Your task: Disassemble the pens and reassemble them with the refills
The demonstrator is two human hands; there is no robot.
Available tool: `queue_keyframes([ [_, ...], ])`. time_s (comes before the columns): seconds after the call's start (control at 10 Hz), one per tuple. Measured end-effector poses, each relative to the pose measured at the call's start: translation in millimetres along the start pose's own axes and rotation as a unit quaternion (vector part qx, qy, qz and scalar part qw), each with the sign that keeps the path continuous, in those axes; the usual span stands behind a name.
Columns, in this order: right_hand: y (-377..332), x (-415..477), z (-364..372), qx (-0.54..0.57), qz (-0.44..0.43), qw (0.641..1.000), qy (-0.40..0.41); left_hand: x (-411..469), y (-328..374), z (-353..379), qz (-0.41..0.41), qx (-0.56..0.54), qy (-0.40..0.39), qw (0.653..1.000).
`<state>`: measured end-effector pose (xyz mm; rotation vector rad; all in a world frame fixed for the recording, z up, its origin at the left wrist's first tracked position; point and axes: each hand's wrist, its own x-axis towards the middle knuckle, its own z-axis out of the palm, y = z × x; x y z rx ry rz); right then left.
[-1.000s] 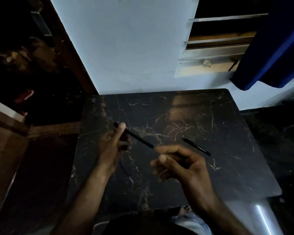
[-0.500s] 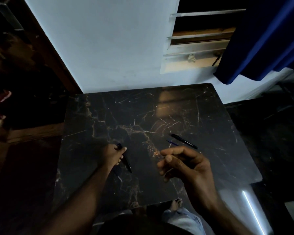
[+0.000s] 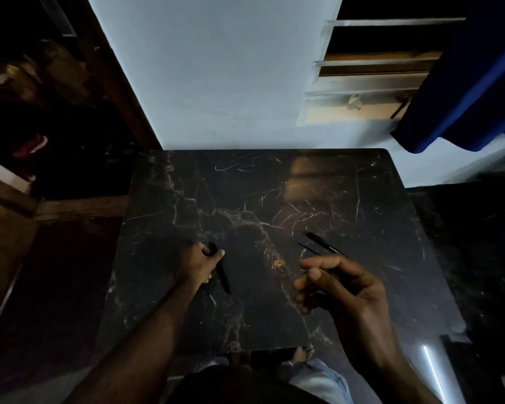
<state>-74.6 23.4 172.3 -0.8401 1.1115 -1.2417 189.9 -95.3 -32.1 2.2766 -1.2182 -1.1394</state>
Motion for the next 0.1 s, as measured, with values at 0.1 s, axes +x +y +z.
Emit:
queue_keyframes([
  [0.1, -3.4, 5.7, -2.9, 0.005, -0.009, 1.0, -0.021, -1.7, -0.6, 1.6, -0.001, -0.021, 0.016, 1.0],
])
